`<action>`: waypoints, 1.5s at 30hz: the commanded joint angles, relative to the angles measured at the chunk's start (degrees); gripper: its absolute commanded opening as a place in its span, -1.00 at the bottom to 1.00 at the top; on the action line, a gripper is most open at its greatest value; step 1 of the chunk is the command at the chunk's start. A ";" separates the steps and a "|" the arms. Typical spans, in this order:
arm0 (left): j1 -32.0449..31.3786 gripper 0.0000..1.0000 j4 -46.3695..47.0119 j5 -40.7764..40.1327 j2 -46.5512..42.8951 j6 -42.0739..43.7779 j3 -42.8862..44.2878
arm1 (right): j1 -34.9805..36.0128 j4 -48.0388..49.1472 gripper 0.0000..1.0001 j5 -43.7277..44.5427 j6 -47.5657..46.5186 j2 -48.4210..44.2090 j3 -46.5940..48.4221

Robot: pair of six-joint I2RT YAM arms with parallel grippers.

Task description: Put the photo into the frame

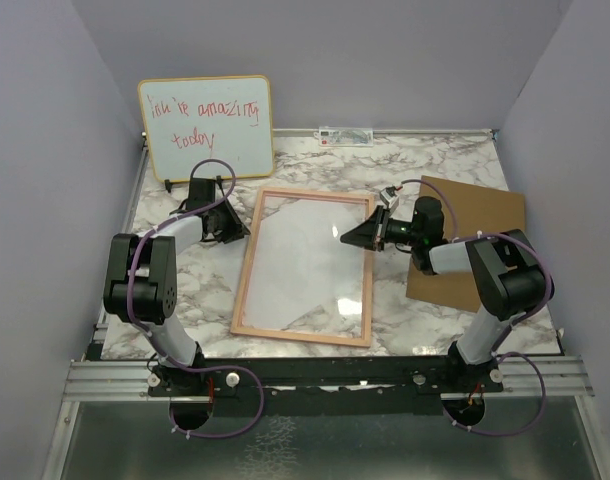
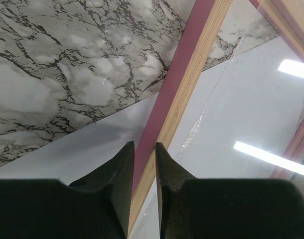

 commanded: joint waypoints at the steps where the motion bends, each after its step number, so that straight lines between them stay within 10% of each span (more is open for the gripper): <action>1: 0.34 -0.53 -0.44 0.25 1.17 0.84 -1.10 | 0.38 0.11 -0.99 2.89 0.17 0.71 0.96; 25: 0.34 -0.76 -0.41 -2.90 -0.86 0.31 -1.02 | 0.38 0.94 -0.99 4.73 7.37 -0.63 0.09; 45: 0.30 -0.46 -2.79 -13.09 -11.21 -0.31 -3.19 | 0.86 -1.83 -0.99 7.35 8.75 -2.62 -1.60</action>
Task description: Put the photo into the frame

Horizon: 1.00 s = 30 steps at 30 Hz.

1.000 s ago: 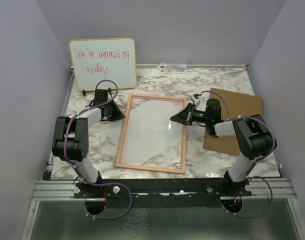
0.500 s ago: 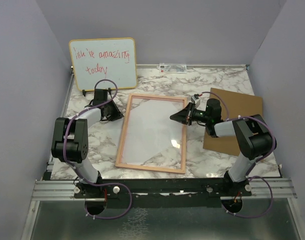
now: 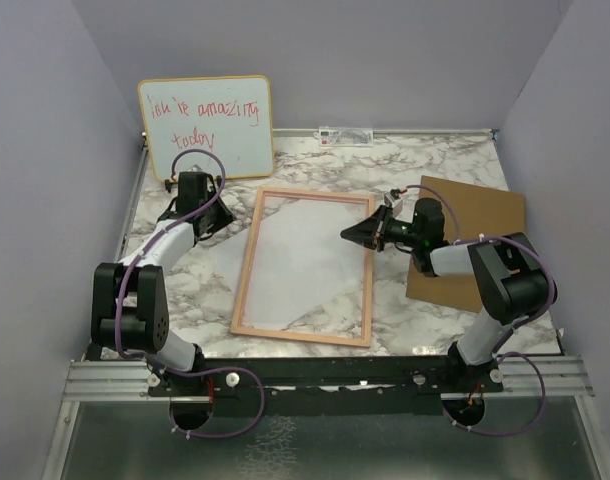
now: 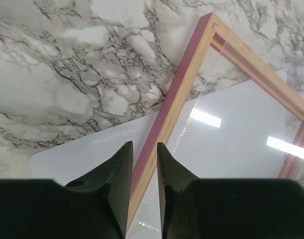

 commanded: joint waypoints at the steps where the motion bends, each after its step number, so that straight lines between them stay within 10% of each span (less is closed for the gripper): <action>1: 0.29 -0.46 -1.90 -1.95 -0.07 0.39 -2.64 | 0.69 -0.39 -0.99 1.39 -0.69 -0.76 -0.51; 30: 0.34 -0.46 0.54 6.86 6.13 1.70 -3.02 | 1.73 -7.13 -0.99 2.15 -5.29 2.89 1.08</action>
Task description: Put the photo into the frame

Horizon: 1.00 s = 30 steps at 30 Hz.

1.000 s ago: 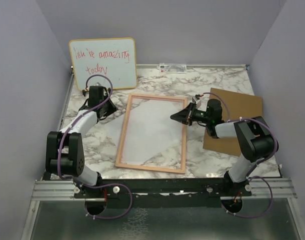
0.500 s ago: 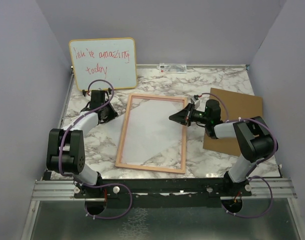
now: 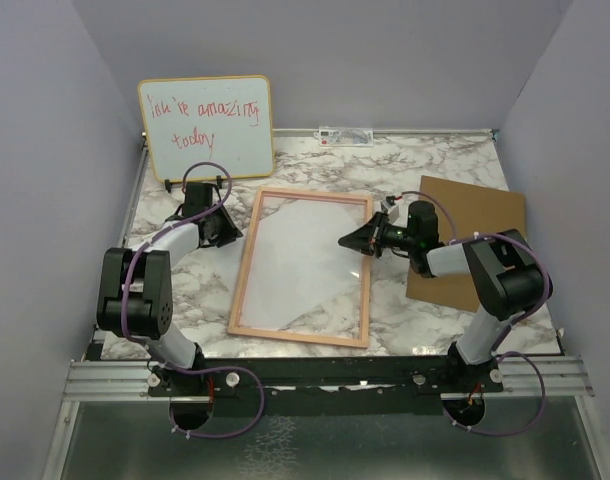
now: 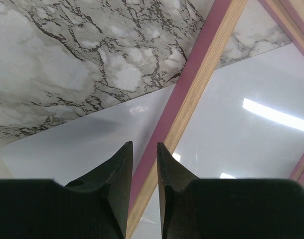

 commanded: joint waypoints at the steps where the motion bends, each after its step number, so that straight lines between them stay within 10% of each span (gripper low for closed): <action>1: 0.33 -0.46 1.18 2.58 1.28 0.88 -0.16 | 0.37 -3.46 -0.99 0.89 -2.30 1.05 1.10; 30: 0.34 -0.46 2.49 4.72 4.07 0.26 -0.56 | 1.07 -2.53 -0.99 -1.93 -4.49 4.14 2.39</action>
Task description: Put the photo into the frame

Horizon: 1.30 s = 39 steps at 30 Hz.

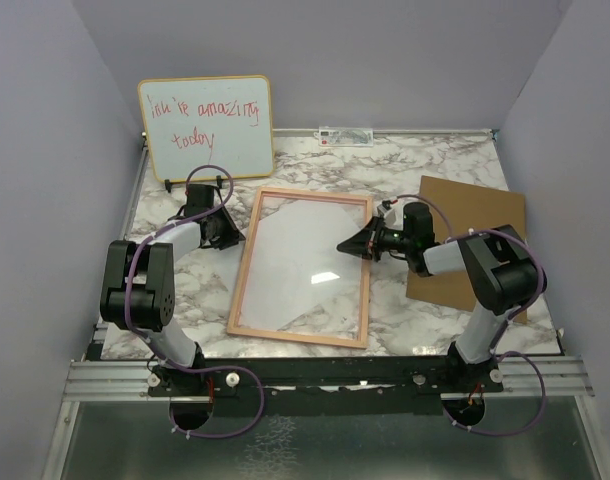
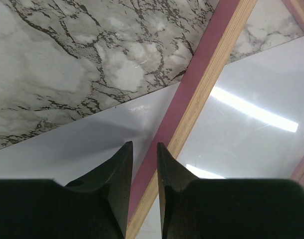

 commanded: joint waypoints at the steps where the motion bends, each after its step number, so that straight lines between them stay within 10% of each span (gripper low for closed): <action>1: 0.33 -0.46 1.23 2.09 0.78 0.20 -0.57 | 0.58 2.20 -0.98 -1.71 -0.63 2.09 1.63; 19: 0.34 -0.43 -0.14 1.05 -0.09 0.56 0.74 | 0.58 -31.70 0.24 8.74 -14.40 -0.48 10.93; 30: 0.34 -0.41 -0.69 0.54 -0.38 1.08 1.40 | 0.68 -51.00 0.47 13.40 -19.32 -1.81 17.18; 39: 0.34 -0.40 -0.72 0.61 -0.52 1.50 1.05 | 0.69 -46.72 0.41 9.48 -17.64 -2.03 15.76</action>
